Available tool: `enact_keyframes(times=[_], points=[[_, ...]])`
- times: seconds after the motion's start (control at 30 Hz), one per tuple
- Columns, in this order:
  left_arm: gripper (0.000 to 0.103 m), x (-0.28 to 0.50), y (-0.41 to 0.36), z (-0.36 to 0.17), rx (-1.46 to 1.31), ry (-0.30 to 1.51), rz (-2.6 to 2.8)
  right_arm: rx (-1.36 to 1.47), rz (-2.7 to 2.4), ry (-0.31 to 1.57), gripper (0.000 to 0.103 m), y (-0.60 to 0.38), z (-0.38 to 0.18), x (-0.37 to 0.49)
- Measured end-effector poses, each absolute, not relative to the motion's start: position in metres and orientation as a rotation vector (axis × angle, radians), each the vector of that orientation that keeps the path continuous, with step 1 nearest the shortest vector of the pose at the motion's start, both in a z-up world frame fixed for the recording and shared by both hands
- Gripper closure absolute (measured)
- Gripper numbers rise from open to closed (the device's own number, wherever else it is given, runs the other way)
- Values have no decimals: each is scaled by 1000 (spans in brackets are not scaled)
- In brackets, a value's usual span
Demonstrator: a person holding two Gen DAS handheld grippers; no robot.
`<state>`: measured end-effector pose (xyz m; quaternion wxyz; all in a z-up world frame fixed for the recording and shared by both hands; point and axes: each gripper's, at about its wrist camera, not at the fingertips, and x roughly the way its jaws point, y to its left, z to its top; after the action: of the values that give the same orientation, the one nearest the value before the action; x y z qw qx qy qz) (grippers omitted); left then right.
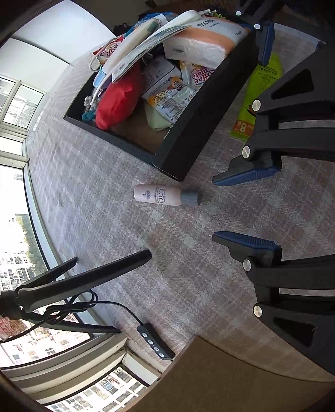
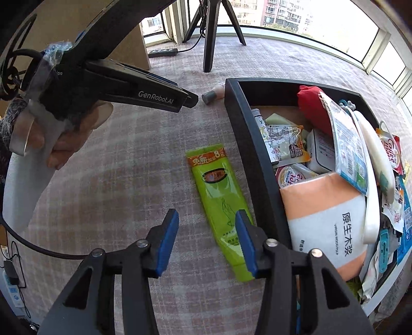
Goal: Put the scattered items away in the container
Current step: 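Grasp the pink COGI bottle with the left gripper while the right gripper grasps the green hand-cream tube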
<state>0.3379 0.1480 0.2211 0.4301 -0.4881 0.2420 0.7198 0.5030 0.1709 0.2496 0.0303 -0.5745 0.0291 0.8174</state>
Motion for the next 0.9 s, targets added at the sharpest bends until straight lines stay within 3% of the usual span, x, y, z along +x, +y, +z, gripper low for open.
enact_keyframes(times=[0.2,0.3,0.8,0.9], points=[[65,333,170,212,-1172,637,1745,-1783,2498,33,57,175,240,487],[65,332,179,207,-1165,636,1718,-1807,2498,51,52,179,236,482],[65,327,187,201,-1107,744,1671,-2007,2451,-39,54,163,214,479],[77,323,186,202,-1111,736,1680,-2006,2438,12,59,166,216,478]])
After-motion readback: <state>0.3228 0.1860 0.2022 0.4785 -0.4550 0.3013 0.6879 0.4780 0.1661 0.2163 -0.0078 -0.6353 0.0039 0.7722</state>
